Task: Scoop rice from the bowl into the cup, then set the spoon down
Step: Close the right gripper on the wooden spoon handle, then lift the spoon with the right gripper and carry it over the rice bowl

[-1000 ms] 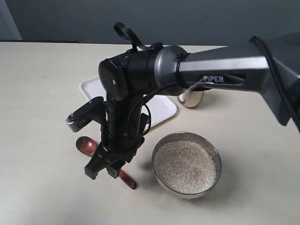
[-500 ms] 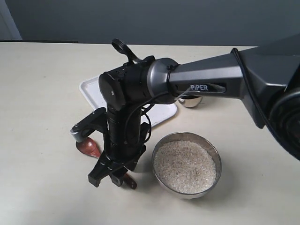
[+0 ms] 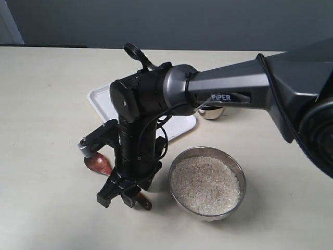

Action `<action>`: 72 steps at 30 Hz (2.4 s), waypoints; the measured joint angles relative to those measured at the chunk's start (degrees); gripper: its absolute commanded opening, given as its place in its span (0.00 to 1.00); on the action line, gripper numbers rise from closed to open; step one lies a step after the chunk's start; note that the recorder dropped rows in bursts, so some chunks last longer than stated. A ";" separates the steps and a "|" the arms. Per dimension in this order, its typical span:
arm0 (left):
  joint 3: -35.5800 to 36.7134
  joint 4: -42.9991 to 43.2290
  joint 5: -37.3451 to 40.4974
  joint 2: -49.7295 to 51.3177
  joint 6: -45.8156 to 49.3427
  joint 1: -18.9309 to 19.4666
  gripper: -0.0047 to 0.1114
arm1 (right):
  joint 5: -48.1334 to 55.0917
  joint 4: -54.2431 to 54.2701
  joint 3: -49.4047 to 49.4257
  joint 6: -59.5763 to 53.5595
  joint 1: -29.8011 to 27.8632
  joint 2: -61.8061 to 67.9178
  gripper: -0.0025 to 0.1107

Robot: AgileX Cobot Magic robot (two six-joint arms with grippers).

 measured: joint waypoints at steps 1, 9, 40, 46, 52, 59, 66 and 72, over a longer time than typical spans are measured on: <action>0.00 0.00 0.00 0.00 0.00 0.00 0.04 | 0.00 0.00 0.00 0.10 0.00 0.00 0.43; 0.00 0.00 0.00 0.00 0.00 0.00 0.04 | 0.20 0.27 -0.21 0.27 0.00 0.79 0.43; 0.00 0.00 0.00 0.00 0.00 0.13 0.04 | 10.56 -34.51 1.04 13.33 -0.01 -26.20 0.02; 0.00 0.00 0.00 0.00 0.00 0.13 0.04 | 10.94 -42.10 2.31 15.54 -0.01 -33.31 0.02; 0.00 0.00 0.00 0.00 0.00 0.13 0.04 | 10.70 -47.50 19.05 16.13 -3.30 -41.28 0.02; 0.00 0.00 0.00 0.00 0.00 0.13 0.04 | 11.44 -40.44 32.11 15.70 -4.46 -51.68 0.02; 0.00 0.00 0.00 0.00 0.00 0.13 0.04 | 11.52 -37.28 33.43 13.52 -4.46 -53.37 0.02; 0.00 0.00 0.00 0.00 0.00 0.13 0.04 | 11.52 -52.55 33.43 1.78 -4.46 -49.09 0.02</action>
